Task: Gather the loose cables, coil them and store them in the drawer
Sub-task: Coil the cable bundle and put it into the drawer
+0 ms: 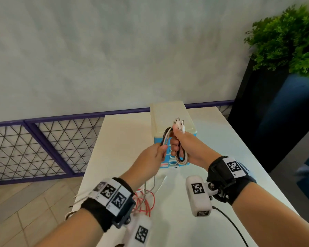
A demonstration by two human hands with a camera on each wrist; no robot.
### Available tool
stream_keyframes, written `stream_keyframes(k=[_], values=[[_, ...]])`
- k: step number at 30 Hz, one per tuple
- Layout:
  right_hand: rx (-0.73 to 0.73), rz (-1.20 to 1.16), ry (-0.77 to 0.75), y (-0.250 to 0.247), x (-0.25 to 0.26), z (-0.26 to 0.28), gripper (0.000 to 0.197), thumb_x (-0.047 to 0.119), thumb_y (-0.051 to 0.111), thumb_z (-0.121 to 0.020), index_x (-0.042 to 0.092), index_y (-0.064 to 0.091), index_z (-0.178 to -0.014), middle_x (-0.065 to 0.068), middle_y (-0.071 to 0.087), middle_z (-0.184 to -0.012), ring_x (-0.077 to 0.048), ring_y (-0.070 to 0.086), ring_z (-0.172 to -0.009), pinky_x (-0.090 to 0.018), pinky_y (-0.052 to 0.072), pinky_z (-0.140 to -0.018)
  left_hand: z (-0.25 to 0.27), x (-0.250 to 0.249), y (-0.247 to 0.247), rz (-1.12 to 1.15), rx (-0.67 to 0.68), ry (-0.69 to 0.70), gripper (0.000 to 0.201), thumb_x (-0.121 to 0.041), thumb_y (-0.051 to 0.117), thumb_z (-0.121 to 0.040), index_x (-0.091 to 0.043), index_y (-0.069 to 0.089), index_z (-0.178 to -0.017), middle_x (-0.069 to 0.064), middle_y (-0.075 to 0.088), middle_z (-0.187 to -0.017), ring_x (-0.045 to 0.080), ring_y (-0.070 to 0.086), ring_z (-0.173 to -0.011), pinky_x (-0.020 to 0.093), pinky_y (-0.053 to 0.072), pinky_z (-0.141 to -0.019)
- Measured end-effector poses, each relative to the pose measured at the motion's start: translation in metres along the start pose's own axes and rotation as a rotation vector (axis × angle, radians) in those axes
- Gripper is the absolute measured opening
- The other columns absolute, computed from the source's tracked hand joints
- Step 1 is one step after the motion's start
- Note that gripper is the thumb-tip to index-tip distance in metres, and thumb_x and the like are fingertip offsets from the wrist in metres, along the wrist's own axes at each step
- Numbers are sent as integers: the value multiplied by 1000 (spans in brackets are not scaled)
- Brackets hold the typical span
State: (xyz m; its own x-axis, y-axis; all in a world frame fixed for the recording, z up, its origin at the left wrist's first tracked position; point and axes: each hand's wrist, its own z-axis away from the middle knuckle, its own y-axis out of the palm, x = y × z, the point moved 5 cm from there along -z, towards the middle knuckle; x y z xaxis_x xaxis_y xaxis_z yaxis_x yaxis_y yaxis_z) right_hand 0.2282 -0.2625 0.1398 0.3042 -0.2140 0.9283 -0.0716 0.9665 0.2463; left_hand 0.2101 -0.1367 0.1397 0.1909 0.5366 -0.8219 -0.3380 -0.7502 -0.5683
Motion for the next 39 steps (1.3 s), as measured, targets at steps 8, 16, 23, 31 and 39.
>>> stream_keyframes(k=[8, 16, 23, 31, 39], values=[[58, -60, 170, 14, -9, 2, 61, 80, 49, -76, 20, 46, -67, -1, 34, -56, -12, 38, -53, -24, 40, -55, 5, -36, 5, -526, -198, 129, 32, -35, 28, -100, -21, 44, -124, 1, 61, -91, 29, 59, -85, 35, 40, -63], [-46, 126, 98, 16, -10, -3, 39, 44, 50, -97, 16, 48, -69, 5, 51, -45, -6, 54, -41, -18, 44, -45, 3, -36, 17, -767, -101, 125, 30, -8, 40, -94, -1, 41, -123, 2, 48, -79, 25, 47, -67, 33, 33, -56], [-93, -7, 72, 12, -25, -10, 38, 45, 43, -99, 16, 47, -76, 3, 39, -59, -7, 44, -41, -20, 38, -43, -1, -14, 24, -298, 422, -119, 38, -26, 28, -103, -6, 55, -85, -2, 63, -61, 4, 57, -51, 21, 43, -63], [30, -746, 100, 20, -21, -7, 45, 49, 42, -98, 12, 48, -75, 0, 43, -64, -15, 50, -52, -30, 48, -65, 20, 16, 45, -209, 383, 38, 42, -30, 35, -96, 4, 58, -102, 21, 65, -102, 34, 61, -94, 40, 48, -85], [-139, -614, -102, -2, -4, -3, 39, 47, 46, -98, 19, 45, -71, 9, 29, -52, -5, 27, -39, -18, 32, -39, 27, 45, 46, 114, 346, -38, 18, -19, 40, -101, -7, 49, -90, 2, 42, -67, 9, 44, -50, 17, 42, -52]])
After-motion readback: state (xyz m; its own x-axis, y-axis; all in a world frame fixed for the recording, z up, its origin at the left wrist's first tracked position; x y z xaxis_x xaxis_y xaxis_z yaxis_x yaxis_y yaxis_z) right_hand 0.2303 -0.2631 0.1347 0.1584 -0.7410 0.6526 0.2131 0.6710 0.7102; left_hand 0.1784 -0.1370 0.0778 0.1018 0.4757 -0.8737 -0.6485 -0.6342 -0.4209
